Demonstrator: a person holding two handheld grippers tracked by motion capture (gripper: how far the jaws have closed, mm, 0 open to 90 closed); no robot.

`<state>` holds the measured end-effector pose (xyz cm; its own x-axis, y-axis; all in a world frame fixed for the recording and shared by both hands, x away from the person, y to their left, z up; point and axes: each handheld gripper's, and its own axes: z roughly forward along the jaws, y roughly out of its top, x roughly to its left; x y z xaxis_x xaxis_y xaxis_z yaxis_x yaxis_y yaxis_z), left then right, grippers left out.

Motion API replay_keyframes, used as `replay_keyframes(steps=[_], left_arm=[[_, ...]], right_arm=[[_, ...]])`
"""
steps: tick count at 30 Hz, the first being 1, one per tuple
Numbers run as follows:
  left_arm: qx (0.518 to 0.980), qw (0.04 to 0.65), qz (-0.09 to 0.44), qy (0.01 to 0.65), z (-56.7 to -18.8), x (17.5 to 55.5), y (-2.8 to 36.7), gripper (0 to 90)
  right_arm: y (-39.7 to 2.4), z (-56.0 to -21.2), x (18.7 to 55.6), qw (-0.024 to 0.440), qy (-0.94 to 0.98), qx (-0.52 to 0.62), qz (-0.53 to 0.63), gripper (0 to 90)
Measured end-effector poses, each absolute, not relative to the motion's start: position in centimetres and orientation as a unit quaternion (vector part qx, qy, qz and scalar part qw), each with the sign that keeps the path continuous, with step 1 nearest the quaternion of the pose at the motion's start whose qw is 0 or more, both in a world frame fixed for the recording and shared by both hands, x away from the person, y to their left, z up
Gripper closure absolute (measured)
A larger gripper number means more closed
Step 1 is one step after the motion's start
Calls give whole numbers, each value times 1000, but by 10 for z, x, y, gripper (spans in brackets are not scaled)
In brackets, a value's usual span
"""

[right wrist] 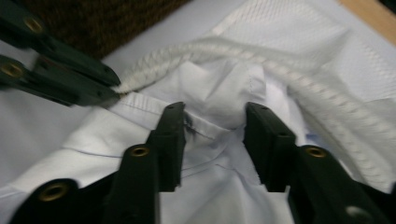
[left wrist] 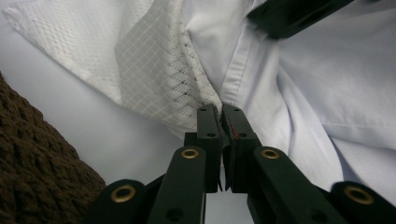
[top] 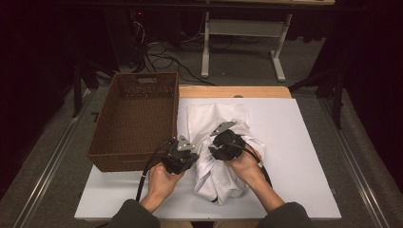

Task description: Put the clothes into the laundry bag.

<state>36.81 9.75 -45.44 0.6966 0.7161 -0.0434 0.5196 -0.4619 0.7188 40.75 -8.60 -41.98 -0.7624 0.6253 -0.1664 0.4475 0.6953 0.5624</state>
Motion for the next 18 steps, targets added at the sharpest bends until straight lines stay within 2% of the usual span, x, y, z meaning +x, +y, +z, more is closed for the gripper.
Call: replay_keyframes(steps=[3, 5, 18], left_arm=[[840, 376, 138, 366, -453, 367, 99, 866], [838, 382, 138, 365, -452, 367, 99, 866], [844, 383, 151, 343, -448, 358, 93, 868]], right_arm=[[-83, -436, 414, 142, 919, 289, 226, 788], [-82, -444, 414, 131, 926, 287, 208, 857], [-87, -457, 445, 173, 900, 341, 208, 884]])
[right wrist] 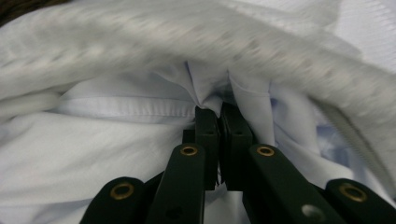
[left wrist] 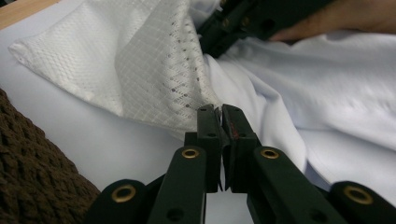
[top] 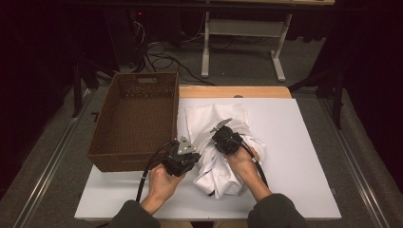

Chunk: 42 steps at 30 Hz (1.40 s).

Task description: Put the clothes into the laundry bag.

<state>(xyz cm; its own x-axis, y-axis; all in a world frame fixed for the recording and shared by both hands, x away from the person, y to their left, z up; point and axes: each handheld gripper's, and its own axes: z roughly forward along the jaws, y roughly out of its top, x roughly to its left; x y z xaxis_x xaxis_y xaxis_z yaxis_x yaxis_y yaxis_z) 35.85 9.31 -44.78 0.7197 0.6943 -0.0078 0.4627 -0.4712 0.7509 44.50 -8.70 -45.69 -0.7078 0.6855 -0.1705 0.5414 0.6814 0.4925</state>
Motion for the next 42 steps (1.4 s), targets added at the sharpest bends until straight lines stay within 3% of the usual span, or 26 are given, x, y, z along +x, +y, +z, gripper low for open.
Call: replay_keyframes(steps=[5, 11, 16, 23, 26, 27, 29, 31, 42], left_arm=[[845, 382, 150, 343, -448, 358, 94, 868], [844, 382, 149, 345, -449, 359, 95, 866], [844, 382, 147, 347, -450, 360, 93, 864], [842, 386, 140, 351, -448, 360, 96, 866], [842, 385, 136, 353, -450, 362, 97, 867], [842, 385, 135, 352, -450, 362, 97, 867], [842, 386, 134, 352, -450, 361, 97, 867], [842, 387, 131, 351, -449, 361, 97, 867], [840, 398, 138, 342, -445, 354, 98, 871]], right_arm=[[-88, -459, 451, 189, 890, 355, 214, 842], [-98, -439, 425, 178, 894, 330, 247, 595], [-103, -427, 402, 156, 898, 302, 278, 468], [-84, -455, 410, 125, 918, 299, 228, 361], [-81, -467, 418, 120, 919, 305, 219, 431], [-81, -468, 418, 123, 919, 304, 217, 505], [-81, -467, 417, 142, 926, 283, 207, 755], [-81, -466, 416, 144, 929, 274, 205, 874], [-98, -446, 434, 215, 889, 332, 232, 900]])
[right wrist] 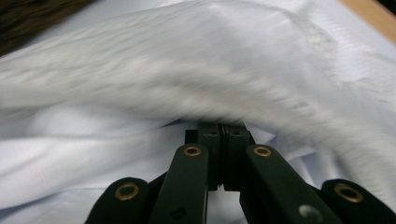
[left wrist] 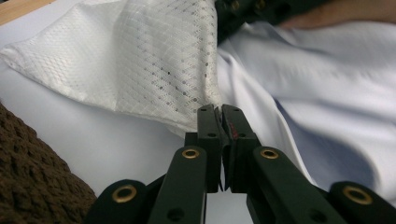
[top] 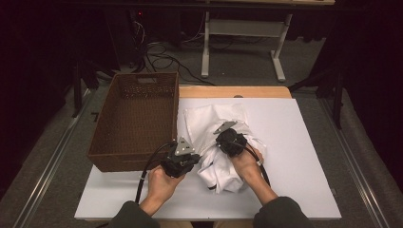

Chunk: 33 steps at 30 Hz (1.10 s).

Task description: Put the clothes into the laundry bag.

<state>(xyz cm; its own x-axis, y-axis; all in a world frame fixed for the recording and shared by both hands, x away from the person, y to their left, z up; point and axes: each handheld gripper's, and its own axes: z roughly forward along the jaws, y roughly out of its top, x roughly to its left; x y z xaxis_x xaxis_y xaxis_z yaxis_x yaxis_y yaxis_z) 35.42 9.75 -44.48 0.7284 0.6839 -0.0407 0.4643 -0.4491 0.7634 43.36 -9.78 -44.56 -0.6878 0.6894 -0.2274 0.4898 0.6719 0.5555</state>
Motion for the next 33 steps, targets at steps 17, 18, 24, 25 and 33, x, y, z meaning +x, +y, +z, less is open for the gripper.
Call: replay_keyframes(steps=[17, 18, 24, 25, 33], left_arm=[[842, 389, 130, 349, -449, 358, 97, 868], [842, 389, 130, 349, -449, 358, 97, 867], [841, 392, 129, 349, -449, 357, 96, 867], [841, 393, 128, 349, -449, 357, 97, 868], [842, 393, 127, 349, -448, 357, 97, 867]], right_arm=[[-109, -428, 405, 164, 895, 307, 280, 481], [-109, -427, 402, 156, 898, 301, 280, 463], [-99, -445, 403, 132, 913, 293, 250, 378], [-97, -450, 407, 130, 916, 295, 238, 371], [-89, -466, 415, 147, 926, 273, 213, 812]])
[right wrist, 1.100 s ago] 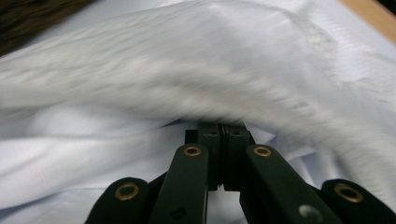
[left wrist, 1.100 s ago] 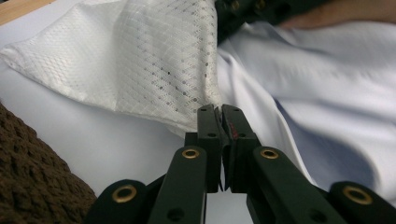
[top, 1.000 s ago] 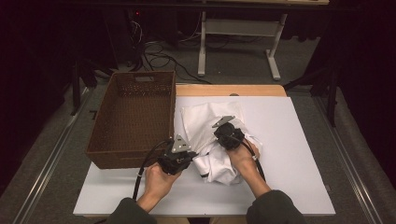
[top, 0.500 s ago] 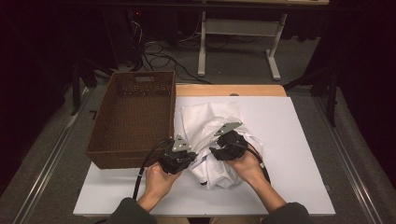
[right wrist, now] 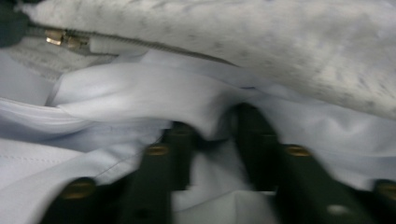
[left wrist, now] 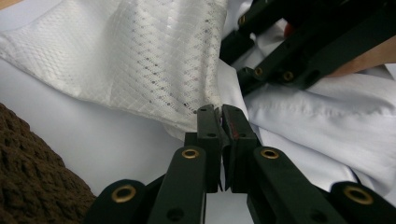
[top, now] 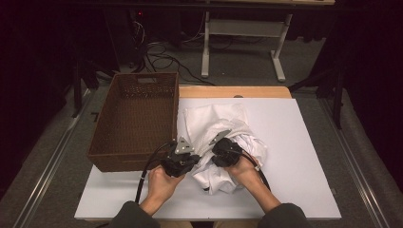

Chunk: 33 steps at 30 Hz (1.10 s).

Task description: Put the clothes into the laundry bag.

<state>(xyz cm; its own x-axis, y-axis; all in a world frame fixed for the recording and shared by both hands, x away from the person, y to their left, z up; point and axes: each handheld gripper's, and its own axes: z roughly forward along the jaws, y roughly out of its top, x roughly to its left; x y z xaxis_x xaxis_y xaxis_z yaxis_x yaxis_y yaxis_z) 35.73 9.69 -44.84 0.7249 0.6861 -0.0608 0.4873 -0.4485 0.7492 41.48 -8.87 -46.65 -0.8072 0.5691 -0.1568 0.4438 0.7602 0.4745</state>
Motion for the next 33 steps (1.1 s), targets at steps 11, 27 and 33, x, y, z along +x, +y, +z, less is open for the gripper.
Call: replay_keyframes(steps=[11, 27, 33], left_arm=[[839, 402, 128, 343, -442, 353, 98, 870], [840, 395, 124, 350, -445, 357, 100, 868], [843, 389, 126, 350, -447, 358, 98, 868]], right_arm=[[-107, -448, 433, 204, 891, 331, 233, 900], [-110, -454, 433, 180, 892, 337, 242, 626], [-124, -434, 410, 174, 888, 325, 275, 523]])
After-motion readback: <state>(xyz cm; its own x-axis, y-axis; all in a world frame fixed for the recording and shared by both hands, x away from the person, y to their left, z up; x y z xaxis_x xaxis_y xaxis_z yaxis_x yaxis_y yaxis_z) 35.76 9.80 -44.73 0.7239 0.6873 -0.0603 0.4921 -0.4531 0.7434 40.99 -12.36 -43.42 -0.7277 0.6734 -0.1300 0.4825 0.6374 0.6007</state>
